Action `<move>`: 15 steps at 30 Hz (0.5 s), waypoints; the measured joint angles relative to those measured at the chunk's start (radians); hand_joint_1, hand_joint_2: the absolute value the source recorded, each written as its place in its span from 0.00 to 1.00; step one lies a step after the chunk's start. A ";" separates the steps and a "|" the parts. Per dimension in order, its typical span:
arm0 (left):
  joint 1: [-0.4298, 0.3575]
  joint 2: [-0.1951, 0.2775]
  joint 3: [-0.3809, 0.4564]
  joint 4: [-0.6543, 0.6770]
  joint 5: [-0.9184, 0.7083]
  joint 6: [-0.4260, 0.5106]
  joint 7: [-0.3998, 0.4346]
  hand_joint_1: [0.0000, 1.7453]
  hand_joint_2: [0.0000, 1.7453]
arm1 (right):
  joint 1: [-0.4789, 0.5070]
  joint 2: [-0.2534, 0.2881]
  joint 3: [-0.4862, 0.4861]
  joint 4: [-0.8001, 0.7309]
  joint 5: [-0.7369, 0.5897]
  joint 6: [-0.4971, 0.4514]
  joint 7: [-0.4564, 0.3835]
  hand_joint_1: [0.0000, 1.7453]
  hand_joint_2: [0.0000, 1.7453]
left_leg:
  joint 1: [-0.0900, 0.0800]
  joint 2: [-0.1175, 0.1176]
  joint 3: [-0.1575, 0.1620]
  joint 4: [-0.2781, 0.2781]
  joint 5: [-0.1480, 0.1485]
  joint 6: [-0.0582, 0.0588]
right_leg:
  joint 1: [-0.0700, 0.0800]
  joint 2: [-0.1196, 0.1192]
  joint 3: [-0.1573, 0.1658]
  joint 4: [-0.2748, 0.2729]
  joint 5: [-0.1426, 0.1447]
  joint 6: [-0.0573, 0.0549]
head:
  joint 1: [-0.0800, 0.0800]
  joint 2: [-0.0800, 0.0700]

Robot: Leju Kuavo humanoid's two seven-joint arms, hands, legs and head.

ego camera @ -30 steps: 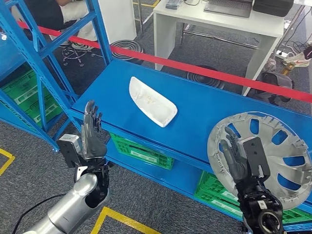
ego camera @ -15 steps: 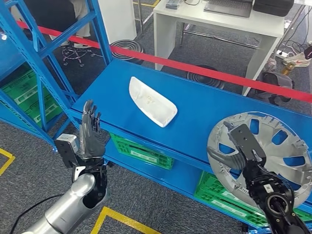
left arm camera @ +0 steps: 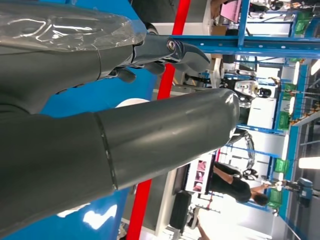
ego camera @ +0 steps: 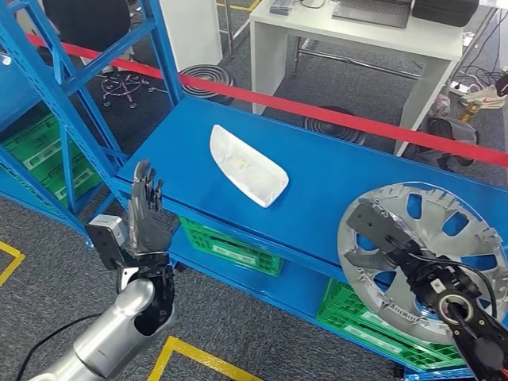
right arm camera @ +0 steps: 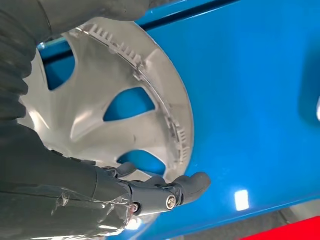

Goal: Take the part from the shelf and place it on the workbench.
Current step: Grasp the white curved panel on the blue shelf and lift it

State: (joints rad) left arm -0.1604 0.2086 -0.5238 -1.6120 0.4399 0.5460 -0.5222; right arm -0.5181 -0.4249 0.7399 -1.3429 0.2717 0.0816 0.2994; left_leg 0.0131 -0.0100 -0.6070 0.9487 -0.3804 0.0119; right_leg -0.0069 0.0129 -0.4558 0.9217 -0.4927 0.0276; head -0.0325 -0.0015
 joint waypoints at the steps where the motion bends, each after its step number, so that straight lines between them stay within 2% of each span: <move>1: -0.002 0.000 0.000 0.001 0.002 -0.002 -0.002 0.00 0.00 | -0.009 0.000 0.009 0.009 0.004 0.004 -0.008 0.00 1.00 | 0.000 0.000 0.000 0.000 0.000 0.000 | 0.000 0.000 0.000 0.000 0.000 0.000 | 0.000 0.000; 9: -0.020 -0.003 -0.002 0.008 0.016 -0.008 -0.016 0.00 0.00 | -0.077 0.002 0.089 0.076 0.056 0.029 -0.063 0.00 1.00 | 0.000 0.000 0.000 0.000 0.000 0.000 | 0.000 0.000 0.000 0.000 0.000 0.000 | 0.000 0.000; 15: -0.026 -0.006 -0.003 0.015 0.021 -0.008 -0.022 0.00 0.00 | -0.151 0.026 0.153 0.146 0.089 0.036 -0.099 0.00 1.00 | 0.000 0.000 0.000 -0.001 0.000 0.000 | 0.001 0.000 0.000 0.000 0.000 0.000 | 0.000 0.000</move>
State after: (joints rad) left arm -0.1865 0.2025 -0.5268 -1.5969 0.4607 0.5383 -0.5437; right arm -0.6691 -0.3989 0.8932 -1.1973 0.3611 0.1174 0.2000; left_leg 0.0132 -0.0103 -0.6071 0.9481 -0.3801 0.0120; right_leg -0.0063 0.0126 -0.4553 0.9221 -0.4927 0.0276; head -0.0325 -0.0015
